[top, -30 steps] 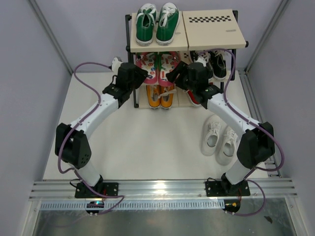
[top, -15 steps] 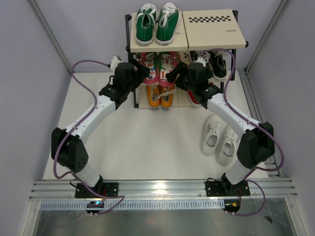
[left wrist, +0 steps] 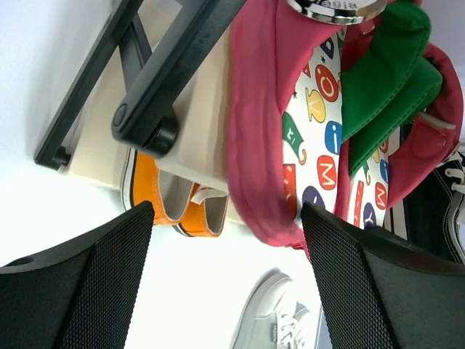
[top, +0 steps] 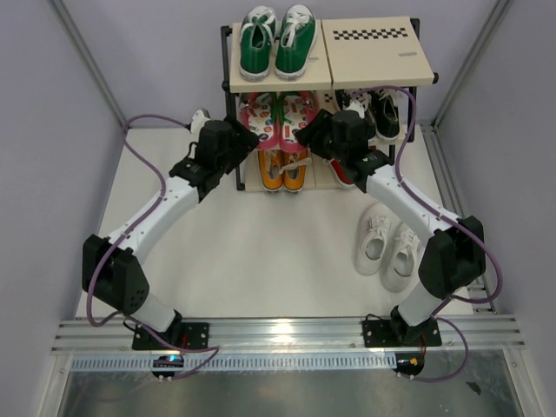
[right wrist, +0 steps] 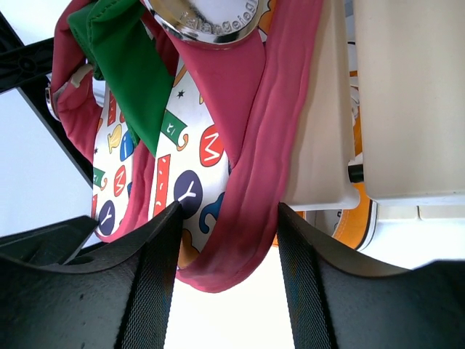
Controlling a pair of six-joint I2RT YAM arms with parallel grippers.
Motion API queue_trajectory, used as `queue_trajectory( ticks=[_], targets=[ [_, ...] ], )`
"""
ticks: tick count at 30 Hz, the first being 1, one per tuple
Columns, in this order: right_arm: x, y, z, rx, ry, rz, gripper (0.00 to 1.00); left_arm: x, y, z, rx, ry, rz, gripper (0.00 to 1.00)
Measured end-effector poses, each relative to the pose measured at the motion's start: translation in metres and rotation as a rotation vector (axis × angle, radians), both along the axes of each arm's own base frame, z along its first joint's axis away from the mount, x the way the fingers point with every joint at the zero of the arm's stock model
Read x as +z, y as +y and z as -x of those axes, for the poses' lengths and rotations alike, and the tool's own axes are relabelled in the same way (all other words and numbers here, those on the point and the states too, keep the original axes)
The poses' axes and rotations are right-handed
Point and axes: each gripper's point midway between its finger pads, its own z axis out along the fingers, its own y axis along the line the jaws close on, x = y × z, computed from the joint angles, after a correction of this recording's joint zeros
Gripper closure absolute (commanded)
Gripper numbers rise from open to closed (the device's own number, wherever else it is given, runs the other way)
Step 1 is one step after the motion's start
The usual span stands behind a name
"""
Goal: Place and organize the shoes onto the shoe shelf
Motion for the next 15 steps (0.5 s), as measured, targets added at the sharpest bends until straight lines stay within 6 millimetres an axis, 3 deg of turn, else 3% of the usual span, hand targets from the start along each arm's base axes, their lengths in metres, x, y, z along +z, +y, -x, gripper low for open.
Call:
queue_trajectory(
  ticks=[6, 15],
  targets=[
    [0.001, -0.001, -0.001, -0.008, -0.002, 0.001, 0.52, 0.001, 0.007, 0.013, -0.001, 0.001, -0.006, 0.16],
    [0.003, -0.003, -0.007, -0.019, 0.005, 0.006, 0.52, -0.015, 0.012, 0.023, -0.003, 0.037, -0.028, 0.16]
  ],
)
